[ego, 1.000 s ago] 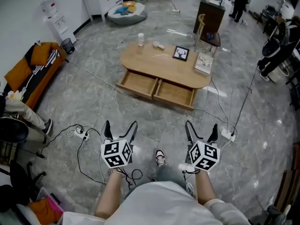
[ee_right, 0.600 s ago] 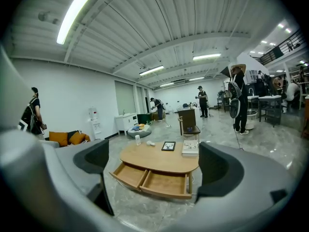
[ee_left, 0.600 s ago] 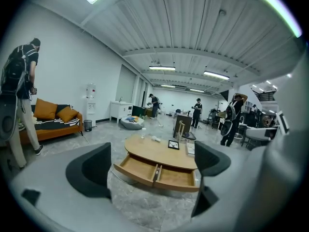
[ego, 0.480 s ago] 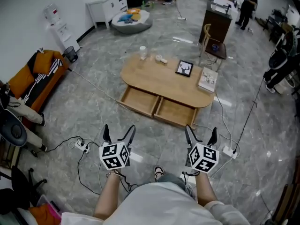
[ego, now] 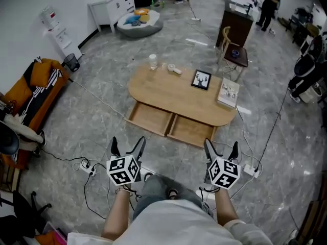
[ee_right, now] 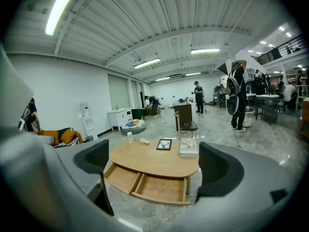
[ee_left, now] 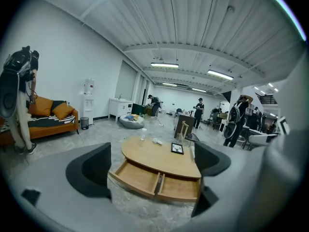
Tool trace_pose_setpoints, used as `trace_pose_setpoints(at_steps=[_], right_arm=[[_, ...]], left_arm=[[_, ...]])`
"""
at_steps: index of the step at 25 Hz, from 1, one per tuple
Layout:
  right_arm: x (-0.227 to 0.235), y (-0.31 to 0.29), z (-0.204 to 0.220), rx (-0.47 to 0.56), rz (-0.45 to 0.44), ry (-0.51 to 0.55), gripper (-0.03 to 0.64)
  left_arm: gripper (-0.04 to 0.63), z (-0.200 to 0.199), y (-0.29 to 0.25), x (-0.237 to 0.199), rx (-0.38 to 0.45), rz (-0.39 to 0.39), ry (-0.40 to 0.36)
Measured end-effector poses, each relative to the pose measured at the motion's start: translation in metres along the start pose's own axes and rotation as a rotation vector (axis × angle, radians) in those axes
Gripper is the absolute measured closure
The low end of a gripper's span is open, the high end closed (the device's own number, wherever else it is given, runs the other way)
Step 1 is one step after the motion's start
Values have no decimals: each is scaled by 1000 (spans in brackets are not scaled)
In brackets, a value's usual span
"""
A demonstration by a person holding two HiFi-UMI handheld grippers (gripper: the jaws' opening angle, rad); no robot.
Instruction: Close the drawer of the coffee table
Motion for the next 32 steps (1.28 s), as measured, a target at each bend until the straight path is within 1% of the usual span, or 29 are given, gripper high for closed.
trace_pose_setpoints(at_steps=[3,6,12,18,21,24,27,32], right_arm=[[-17,-22,-1,-11,36,-4,31],[-42,-47,-8,-3,88,-16,31],[-95,-90,-32,22,217,-78,31],[-146,-122,-41,40,349,-149,31],[-158,-130,-41,48,420,-187,31],[-161,-133,-35,43,471,-207,31],[-158,-134,-27,17,495,-203,29],[-144,-137,-25,-11,500,-184,30]], left_arm=[[61,-5,-33,-23,-15,27,2],[61,-19,-72,-53,-30,65,4],[61,-76,-152,-109,-60,176,-77],[61,-127,-225,-164,-88,275,-136],[60,-145,-255,-172,-101,338,-173],[60,-149,-279,-173,-113,379,-192],[60,-142,-292,-169,-134,395,-183],[61,-128,-304,-153,-173,404,-176]])
Point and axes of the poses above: the fingertips, and each gripper's own axes: y backward along the fingers, x to its right, z out of its underside, the point moved 10 cm from there along y, backward along the fingers, and after that the axes turned 9 degrees about z, right-handed, at the moved point
